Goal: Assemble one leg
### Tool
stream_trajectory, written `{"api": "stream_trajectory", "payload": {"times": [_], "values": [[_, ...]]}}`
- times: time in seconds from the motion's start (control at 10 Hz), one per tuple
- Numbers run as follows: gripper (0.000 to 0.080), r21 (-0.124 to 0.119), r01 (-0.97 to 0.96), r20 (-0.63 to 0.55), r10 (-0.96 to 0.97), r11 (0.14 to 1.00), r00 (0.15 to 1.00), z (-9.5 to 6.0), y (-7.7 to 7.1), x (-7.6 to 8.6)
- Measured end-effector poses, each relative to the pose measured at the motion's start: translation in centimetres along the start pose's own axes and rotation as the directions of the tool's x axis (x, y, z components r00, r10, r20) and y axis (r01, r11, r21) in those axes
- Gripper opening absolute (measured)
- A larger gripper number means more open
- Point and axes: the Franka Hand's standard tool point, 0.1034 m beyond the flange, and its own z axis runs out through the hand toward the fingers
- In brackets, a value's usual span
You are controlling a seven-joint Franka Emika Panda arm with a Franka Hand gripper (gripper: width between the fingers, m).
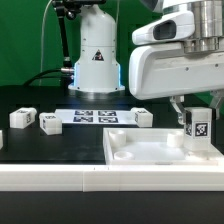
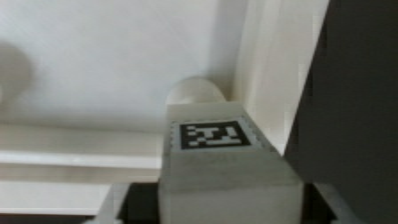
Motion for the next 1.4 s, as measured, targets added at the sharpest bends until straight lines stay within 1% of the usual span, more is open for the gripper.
{"api": "stream_trajectory", "payload": {"times": [0.2, 0.4, 0.5, 0.6, 0.8, 0.9, 1.0, 1.1, 1.2, 1.3, 1.4], "values": [[0.0298, -0.001, -0.038, 0.0, 0.038, 0.999, 0.999, 0.01, 0.03, 0.0], [0.0298, -0.003, -0.248, -0.01, 0.248, 0.969, 0.969, -0.02, -0.01, 0.08], [0.0298, 0.008, -0.401, -0.03, 0.401, 0.916, 0.916, 0.12, 0.13, -0.04], [0.0298, 0.025, -0.495, -0.052, 0.495, 0.869, 0.867, 0.14, 0.25, 0.08], [0.0298, 0.053, -0.722, -0.075, 0.724, 0.69, 0.686, 0.32, -0.09, 0.5], [0.0298, 0.062, -0.783, -0.072, 0.785, 0.619, 0.615, 0.33, -0.11, 0.58], [0.0298, 0.069, -0.848, -0.064, 0.851, 0.525, 0.521, 0.32, -0.14, 0.58], [0.0298, 0.066, -0.868, -0.054, 0.87, 0.493, 0.49, 0.3, -0.05, 0.56], [0.0298, 0.067, -0.888, -0.041, 0.891, 0.455, 0.453, 0.3, 0.03, 0.52], [0.0298, 0.073, -0.911, -0.032, 0.914, 0.406, 0.405, 0.34, -0.07, 0.48], [0.0298, 0.072, -0.901, -0.033, 0.904, 0.428, 0.427, 0.35, -0.11, 0.47]]}}
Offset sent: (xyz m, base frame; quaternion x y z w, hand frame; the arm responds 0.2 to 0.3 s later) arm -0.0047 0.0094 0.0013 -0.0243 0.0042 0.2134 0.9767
